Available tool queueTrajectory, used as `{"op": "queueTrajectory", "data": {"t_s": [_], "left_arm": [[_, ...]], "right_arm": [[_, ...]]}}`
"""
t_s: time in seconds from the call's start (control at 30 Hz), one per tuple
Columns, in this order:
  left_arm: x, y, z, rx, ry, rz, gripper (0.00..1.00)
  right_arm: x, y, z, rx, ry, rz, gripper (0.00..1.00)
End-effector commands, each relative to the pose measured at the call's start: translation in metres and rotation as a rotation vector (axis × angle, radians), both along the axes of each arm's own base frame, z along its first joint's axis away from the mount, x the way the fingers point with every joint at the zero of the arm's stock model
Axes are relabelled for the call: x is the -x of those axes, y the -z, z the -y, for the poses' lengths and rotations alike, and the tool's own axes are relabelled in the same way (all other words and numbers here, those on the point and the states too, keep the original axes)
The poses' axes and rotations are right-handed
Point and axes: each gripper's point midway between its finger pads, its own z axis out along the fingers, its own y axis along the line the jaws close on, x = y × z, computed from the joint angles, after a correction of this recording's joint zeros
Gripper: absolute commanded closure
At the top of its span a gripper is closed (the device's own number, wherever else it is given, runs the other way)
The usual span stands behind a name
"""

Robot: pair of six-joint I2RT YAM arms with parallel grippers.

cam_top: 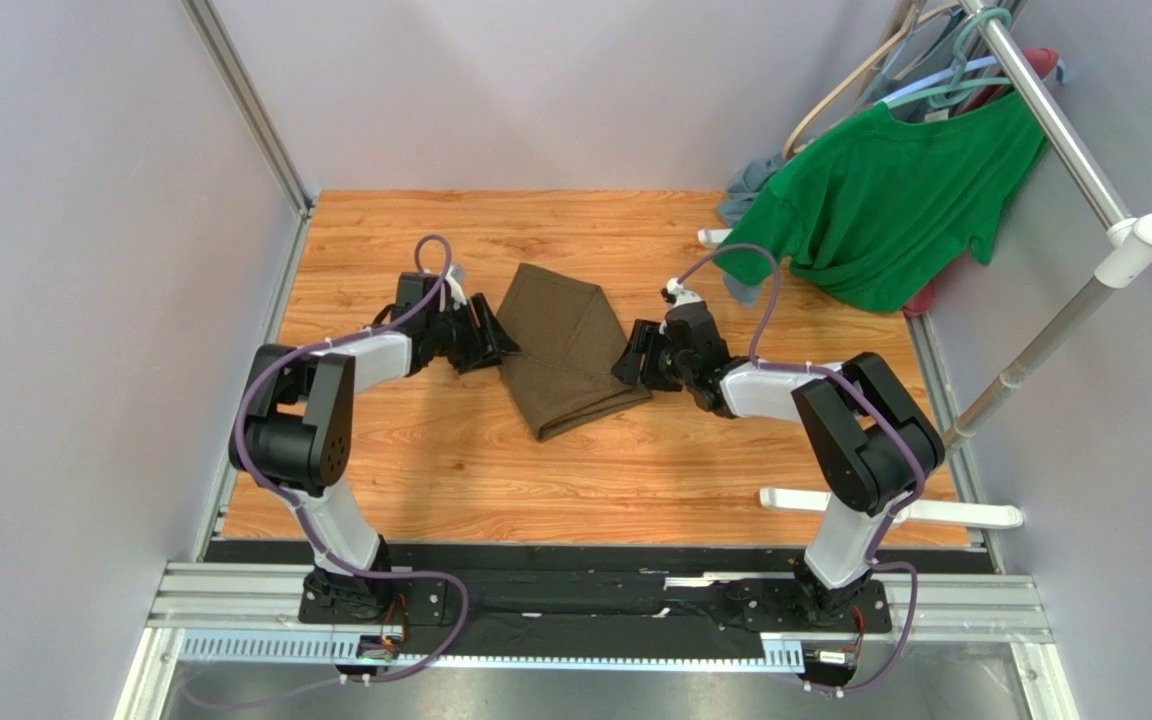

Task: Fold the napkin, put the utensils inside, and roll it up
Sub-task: Fold the napkin

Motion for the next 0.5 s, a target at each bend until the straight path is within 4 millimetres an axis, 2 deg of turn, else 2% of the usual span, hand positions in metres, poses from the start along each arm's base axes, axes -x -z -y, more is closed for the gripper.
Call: {"op": "queueTrajectory", "data": {"t_s": [0.0,0.1,0.2,0.3,0.33,0.4,0.43,0.47], "left_arm": [[-0.025,-0.016,0.016,0.038,0.029,0.076,0.41],[-0.030,-0.017,0.027,0.046,0.053,0.086,0.42],[-0.035,-0.021,0.035,0.041,0.081,0.105,0.43],[-0.035,-0.023,0.031,-0.007,0.087,0.115,0.40],[-0.036,-0.031,0.026,-0.032,0.078,0.134,0.38],[-0.030,-0.028,0.010,-0.118,0.042,0.126,0.30],[-0.028,-0.043,0.005,-0.136,0.027,0.162,0.28],[-0.026,-0.045,-0.003,-0.172,0.003,0.168,0.25]], "right_arm": [[0.024,0.019,0.007,-0.024,0.039,-0.096,0.42],[0.042,0.027,0.013,-0.044,0.071,-0.142,0.43],[0.059,0.030,0.005,-0.056,0.048,-0.169,0.44],[0.073,0.034,0.003,-0.040,0.047,-0.182,0.44],[0.074,0.030,0.007,-0.033,0.064,-0.165,0.41],[0.070,0.021,0.014,-0.010,0.083,-0.132,0.39],[0.068,0.008,0.021,0.012,0.104,-0.100,0.39],[0.061,-0.006,0.024,0.023,0.120,-0.056,0.38]]}}
